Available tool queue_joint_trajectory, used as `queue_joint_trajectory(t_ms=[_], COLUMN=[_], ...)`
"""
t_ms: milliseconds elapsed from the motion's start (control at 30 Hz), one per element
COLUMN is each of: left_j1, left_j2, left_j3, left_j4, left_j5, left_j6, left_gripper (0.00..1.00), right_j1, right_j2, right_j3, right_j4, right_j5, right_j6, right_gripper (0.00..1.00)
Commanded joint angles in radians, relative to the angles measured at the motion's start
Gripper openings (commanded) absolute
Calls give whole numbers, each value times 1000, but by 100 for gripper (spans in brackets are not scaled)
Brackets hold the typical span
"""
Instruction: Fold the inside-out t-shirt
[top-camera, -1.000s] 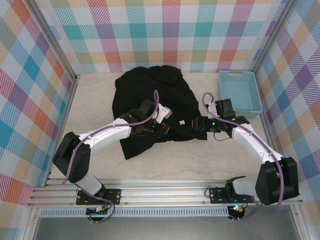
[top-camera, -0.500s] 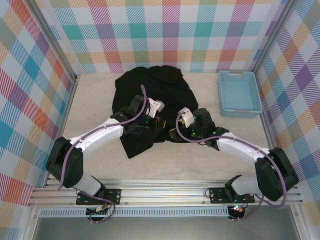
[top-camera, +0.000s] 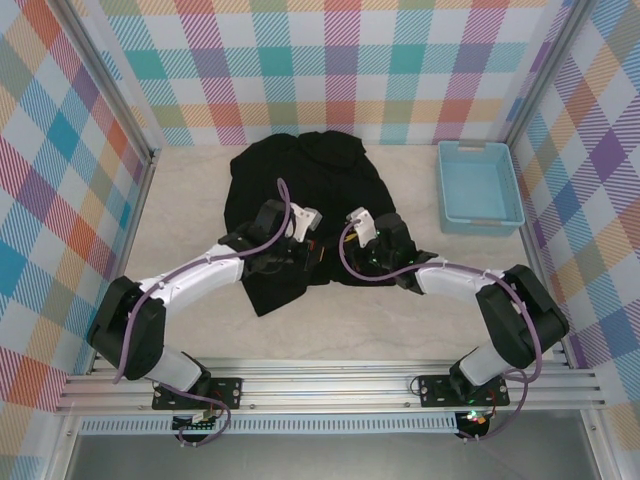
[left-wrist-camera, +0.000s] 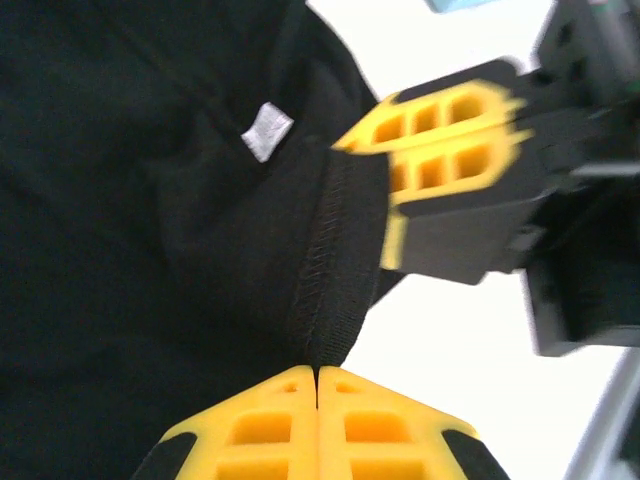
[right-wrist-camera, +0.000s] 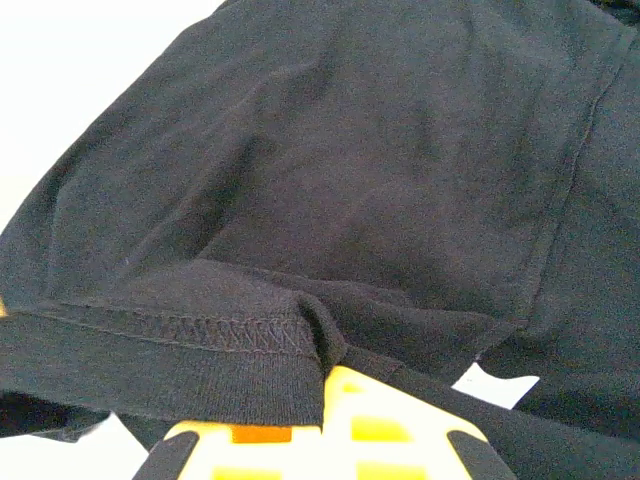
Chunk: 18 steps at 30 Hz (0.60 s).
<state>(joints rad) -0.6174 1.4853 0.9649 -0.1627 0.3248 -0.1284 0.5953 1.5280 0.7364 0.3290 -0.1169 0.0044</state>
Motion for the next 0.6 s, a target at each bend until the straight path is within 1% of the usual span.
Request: queue_joint_trajectory(t_ms=[0,100,200,300,367,433,500,567], left_j1=[-37,-61,-72,-83,-90,-92,-93,-92], left_j2=[7,33,49,52,55,58,66,77], left_j3=[-50,-79,-99,-111,-115,-118,-117,-112], left_j4=[94,161,207,235,241,249,257,258], left_j5=[-99,-123,-135,-147,-176,-202,-265,-300], left_j6=[73,83,72,58,55,52,40,41], left_gripper=[5,15,25,36,41,44,44,46], right_j1=[-2,-5,-7,-9,-9,-11,-10,-10], right_j2=[-32,-21,-16,-15,-18,-22,-26,-31], right_j3=[72,129,162,183,190,191,190,189], right_j4=[-103,-205,-269,-303,-314,-315,-319,-322], right_j5=[-39,-70,-94,-108,-113,-114,-118,-116], right_j6=[99,184,257,309,322,327,325,322], right_gripper=[0,0,0,0,0,0,0,0])
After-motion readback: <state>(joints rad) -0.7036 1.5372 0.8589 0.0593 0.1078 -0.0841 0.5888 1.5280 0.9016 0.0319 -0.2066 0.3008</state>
